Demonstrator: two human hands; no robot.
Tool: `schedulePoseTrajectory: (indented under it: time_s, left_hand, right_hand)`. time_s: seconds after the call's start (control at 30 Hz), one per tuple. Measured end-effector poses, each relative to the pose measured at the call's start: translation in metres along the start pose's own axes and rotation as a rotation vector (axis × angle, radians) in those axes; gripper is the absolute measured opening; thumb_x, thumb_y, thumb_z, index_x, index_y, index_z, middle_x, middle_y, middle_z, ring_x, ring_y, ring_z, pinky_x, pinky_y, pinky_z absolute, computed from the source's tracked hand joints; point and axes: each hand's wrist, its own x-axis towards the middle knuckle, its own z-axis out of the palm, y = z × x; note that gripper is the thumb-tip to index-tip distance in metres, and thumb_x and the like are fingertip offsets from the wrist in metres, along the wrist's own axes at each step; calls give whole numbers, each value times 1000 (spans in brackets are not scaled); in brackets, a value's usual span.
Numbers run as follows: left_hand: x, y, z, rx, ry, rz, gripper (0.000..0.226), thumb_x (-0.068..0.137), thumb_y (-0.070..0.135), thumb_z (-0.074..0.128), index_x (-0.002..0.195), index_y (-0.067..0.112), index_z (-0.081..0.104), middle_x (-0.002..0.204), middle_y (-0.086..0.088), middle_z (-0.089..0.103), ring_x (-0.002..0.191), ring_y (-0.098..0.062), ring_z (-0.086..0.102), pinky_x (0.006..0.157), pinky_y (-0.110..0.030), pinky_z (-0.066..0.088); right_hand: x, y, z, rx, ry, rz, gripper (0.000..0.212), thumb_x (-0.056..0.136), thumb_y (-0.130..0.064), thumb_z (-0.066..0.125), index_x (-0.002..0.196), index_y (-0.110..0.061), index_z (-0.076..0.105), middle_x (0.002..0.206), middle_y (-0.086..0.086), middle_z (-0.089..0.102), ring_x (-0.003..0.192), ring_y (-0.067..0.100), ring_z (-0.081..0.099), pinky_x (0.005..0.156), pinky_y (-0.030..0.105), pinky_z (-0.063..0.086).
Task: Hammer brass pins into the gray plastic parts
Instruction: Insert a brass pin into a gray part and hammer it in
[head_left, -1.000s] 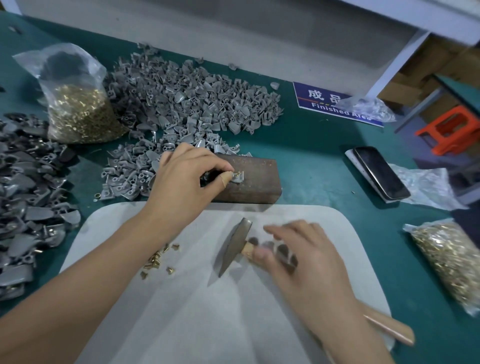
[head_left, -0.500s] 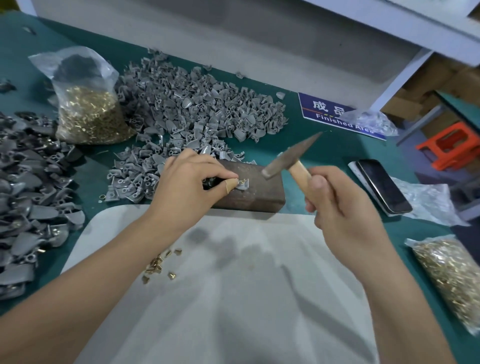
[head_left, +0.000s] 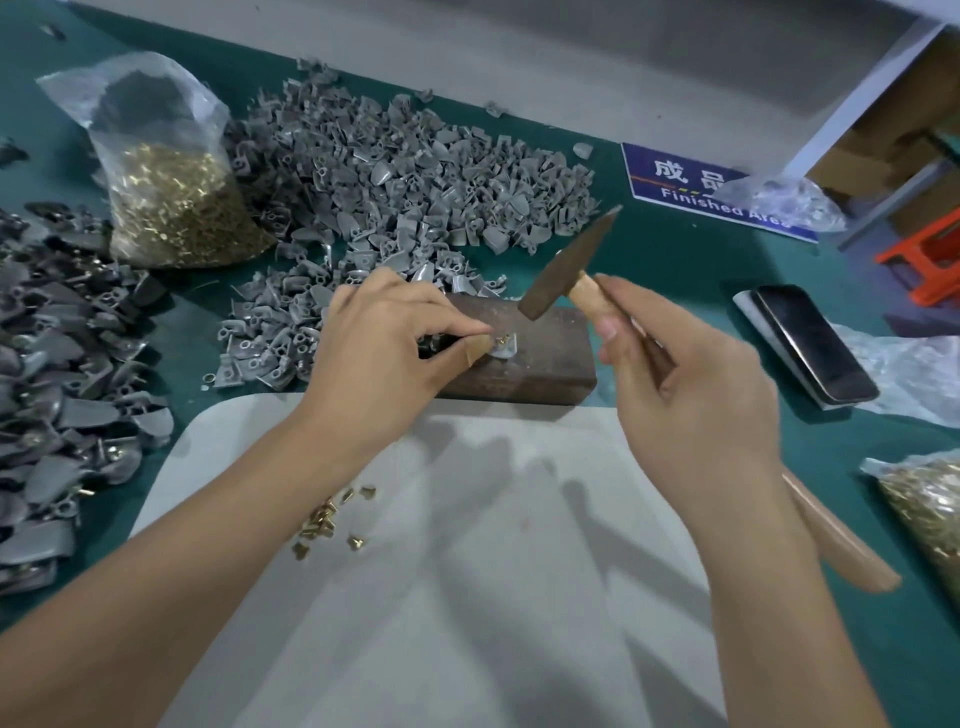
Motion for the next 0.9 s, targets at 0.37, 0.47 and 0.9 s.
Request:
schedulePoseTrajectory:
  time_s: [0.37, 0.47, 0.9]
  left_hand:
    - [1, 4, -1, 37, -11, -31, 18, 85, 53, 72, 95, 39, 80, 90, 22, 69, 92, -12, 50, 81, -35, 28]
    - [0, 6, -2, 57, -13, -57, 17, 85, 52, 72, 95, 41, 79, 90, 22, 69, 92, -11, 48, 82, -36, 29]
    - [0, 7, -3, 61, -14, -40, 15, 86, 52, 72, 95, 42, 79, 89, 24, 68, 90, -10, 47, 80, -35, 28]
  right_hand:
    - [-10, -8, 7, -64, 73, -11, 34, 103, -42, 47, 134, -48, 57, 83, -9, 64, 76, 16, 50, 60, 31, 32]
    - [-12, -7, 10, -117, -75, -14, 29, 105, -42, 46, 132, -49, 56, 77, -8, 61, 71, 23, 55, 58, 33, 37]
    - [-11, -8, 5, -75, 105, -11, 30, 105, -39, 44, 131, -43, 58, 74, -11, 54, 67, 13, 42, 56, 33, 33]
